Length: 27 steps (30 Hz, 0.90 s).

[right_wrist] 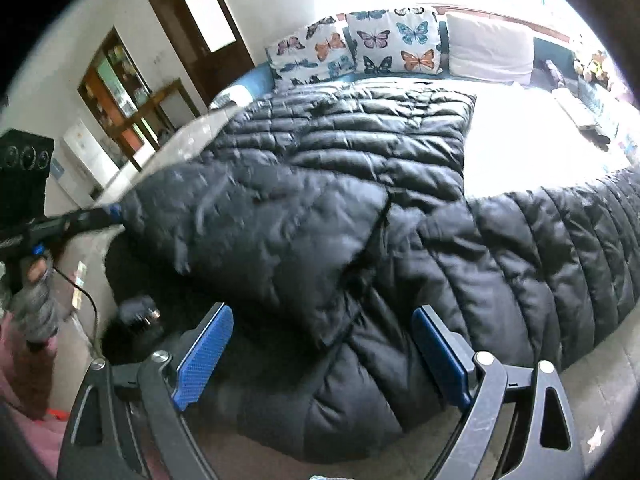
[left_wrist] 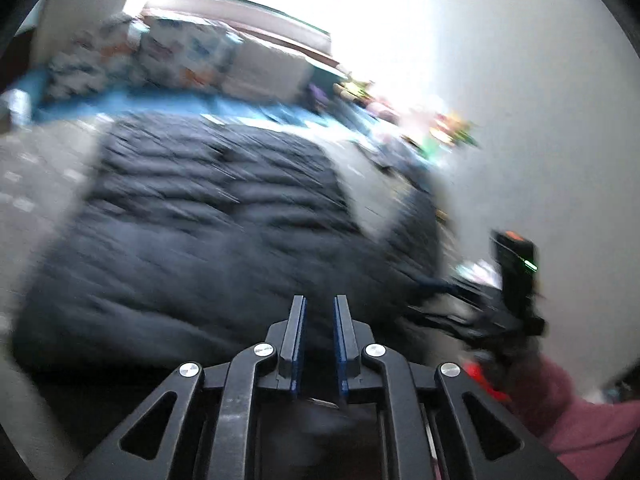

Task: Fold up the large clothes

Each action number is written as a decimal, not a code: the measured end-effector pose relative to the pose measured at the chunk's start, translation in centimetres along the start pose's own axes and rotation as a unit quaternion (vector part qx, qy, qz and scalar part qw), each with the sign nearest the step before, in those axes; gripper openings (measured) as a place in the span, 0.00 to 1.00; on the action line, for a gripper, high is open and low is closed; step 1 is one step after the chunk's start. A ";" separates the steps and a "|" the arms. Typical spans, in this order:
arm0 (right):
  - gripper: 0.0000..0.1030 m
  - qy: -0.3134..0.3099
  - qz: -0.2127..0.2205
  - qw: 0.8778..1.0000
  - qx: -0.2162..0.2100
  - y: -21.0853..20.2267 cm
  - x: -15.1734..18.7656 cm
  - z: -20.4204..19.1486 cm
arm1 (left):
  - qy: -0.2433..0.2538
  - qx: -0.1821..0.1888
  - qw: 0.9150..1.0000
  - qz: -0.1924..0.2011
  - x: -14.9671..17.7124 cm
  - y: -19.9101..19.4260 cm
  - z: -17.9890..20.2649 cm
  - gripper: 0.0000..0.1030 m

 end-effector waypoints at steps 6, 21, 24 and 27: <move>0.82 0.033 -0.032 0.999 -0.019 3.6 -0.9 0.1 | -0.031 -0.214 0.975 0.045 -1.9 -2.0 -12.4 0.54; 0.19 -0.016 -0.026 0.999 0.037 1.6 -0.2 -2.3 | -0.038 -0.159 0.987 -0.007 4.8 2.3 -15.2 0.54; 0.19 0.010 -0.059 0.998 0.029 4.1 1.1 -0.9 | -0.034 -0.160 0.986 -0.016 4.8 2.5 -15.0 0.54; 0.19 0.019 -0.057 0.998 0.021 4.0 0.9 -0.7 | -0.023 -0.166 0.986 -0.021 4.7 2.4 -14.6 0.56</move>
Point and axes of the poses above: each gripper's, at about its wrist camera, not at the fingertips, and y roughly the way its jaws point, z to its right, x to its underside, the point moved 5 cm from there along y, roughly the way its jaws point, and after that the axes turned 1 degree about z, right-handed, at the moved point
